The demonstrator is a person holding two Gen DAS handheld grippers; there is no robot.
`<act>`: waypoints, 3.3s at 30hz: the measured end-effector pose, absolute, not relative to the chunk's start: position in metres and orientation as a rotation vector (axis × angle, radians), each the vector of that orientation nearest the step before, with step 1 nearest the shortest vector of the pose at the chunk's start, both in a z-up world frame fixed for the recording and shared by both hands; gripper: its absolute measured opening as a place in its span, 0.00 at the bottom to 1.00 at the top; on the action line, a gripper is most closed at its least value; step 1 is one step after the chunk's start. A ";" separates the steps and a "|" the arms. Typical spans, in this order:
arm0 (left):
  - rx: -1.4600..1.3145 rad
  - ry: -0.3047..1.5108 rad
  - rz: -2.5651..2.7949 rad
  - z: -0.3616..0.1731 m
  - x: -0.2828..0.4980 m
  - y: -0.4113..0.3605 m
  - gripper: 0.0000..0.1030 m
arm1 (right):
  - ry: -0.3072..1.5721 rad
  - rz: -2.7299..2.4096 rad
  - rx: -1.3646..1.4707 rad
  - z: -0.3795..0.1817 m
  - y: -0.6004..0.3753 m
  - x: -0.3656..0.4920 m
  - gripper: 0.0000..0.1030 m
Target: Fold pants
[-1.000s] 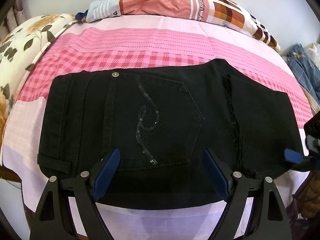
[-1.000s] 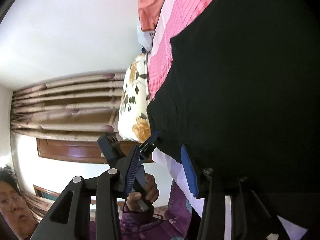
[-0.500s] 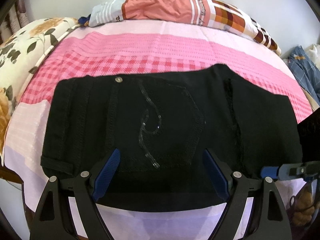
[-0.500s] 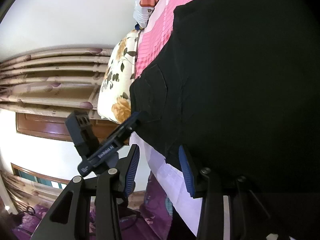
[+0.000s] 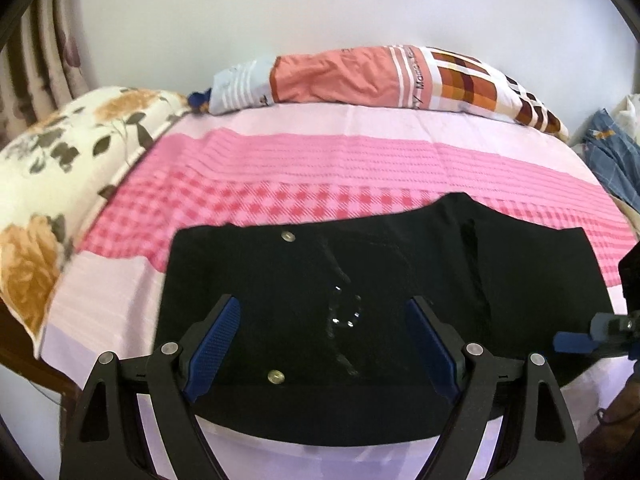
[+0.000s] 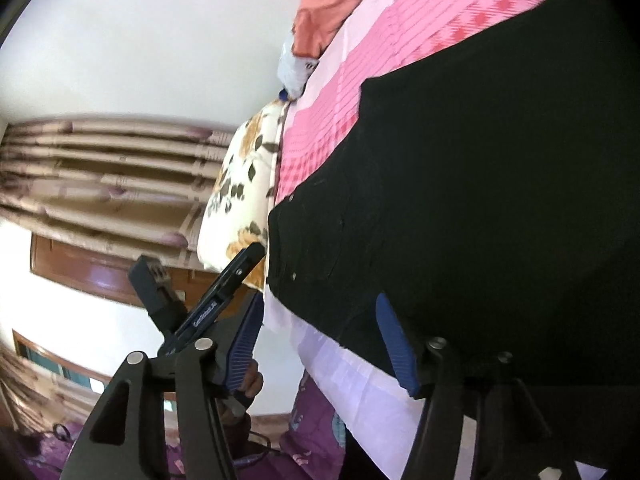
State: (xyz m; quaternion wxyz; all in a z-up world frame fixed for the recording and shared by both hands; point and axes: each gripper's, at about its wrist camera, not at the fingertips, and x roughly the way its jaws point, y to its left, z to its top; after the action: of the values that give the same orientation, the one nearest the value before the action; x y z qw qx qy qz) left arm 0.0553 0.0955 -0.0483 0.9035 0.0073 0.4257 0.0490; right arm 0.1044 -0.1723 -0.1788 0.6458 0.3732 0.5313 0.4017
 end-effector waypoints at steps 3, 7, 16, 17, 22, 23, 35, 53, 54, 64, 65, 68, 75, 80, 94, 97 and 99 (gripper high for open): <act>0.041 0.862 0.130 -0.043 0.054 0.098 0.82 | 1.212 0.899 0.879 -0.182 -0.177 0.105 0.56; 0.065 0.857 0.148 -0.041 0.053 0.100 0.82 | 1.203 0.898 0.863 -0.179 -0.173 0.105 0.56; 0.103 0.849 0.187 -0.038 0.049 0.105 0.82 | 1.205 0.883 0.875 -0.179 -0.172 0.105 0.57; 0.103 0.850 0.191 -0.038 0.048 0.107 0.82 | 1.205 0.882 0.876 -0.179 -0.172 0.106 0.57; 0.077 0.883 0.171 -0.040 0.046 0.114 0.82 | 1.204 0.876 0.870 -0.178 -0.173 0.105 0.57; 0.054 0.909 0.148 -0.041 0.045 0.118 0.82 | 1.204 0.874 0.873 -0.178 -0.173 0.105 0.57; -0.813 1.043 -0.152 -0.088 0.005 0.242 0.74 | 1.221 0.848 0.958 -0.189 -0.183 0.106 0.58; -1.043 1.005 -0.028 -0.110 -0.018 0.273 0.69 | 1.226 0.832 0.990 -0.192 -0.185 0.108 0.60; -1.063 1.007 -0.036 -0.114 -0.016 0.273 0.69 | 1.225 0.832 0.990 -0.192 -0.185 0.108 0.60; -1.138 1.074 0.019 -0.144 0.004 0.277 0.69 | 1.229 0.830 1.019 -0.193 -0.187 0.108 0.61; -1.145 1.095 0.046 -0.149 0.004 0.277 0.69 | 1.229 0.829 1.025 -0.194 -0.187 0.109 0.61; -1.218 1.102 0.035 -0.161 0.004 0.278 0.69 | 1.228 0.828 1.046 -0.195 -0.189 0.109 0.60; -1.228 1.049 0.020 -0.154 0.008 0.282 0.69 | 1.231 0.823 1.050 -0.196 -0.187 0.109 0.61; -1.247 1.044 0.043 -0.160 0.006 0.285 0.69 | 1.229 0.824 1.059 -0.195 -0.188 0.107 0.61; -1.224 0.924 -0.071 -0.161 0.001 0.284 0.71 | 1.230 0.818 1.076 -0.199 -0.185 0.110 0.61; -1.159 0.942 -0.075 -0.157 0.004 0.281 0.70 | 1.230 0.818 1.081 -0.200 -0.184 0.111 0.61; -1.095 0.953 -0.060 -0.153 0.006 0.274 0.70 | 1.231 0.818 1.084 -0.201 -0.185 0.111 0.61</act>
State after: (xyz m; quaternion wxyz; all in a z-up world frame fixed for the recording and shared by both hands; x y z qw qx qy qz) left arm 0.0061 0.2738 -0.1529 0.7477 -0.5005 0.4356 -0.0275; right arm 0.1109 -0.1846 -0.2009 0.6085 0.4693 0.5329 0.3542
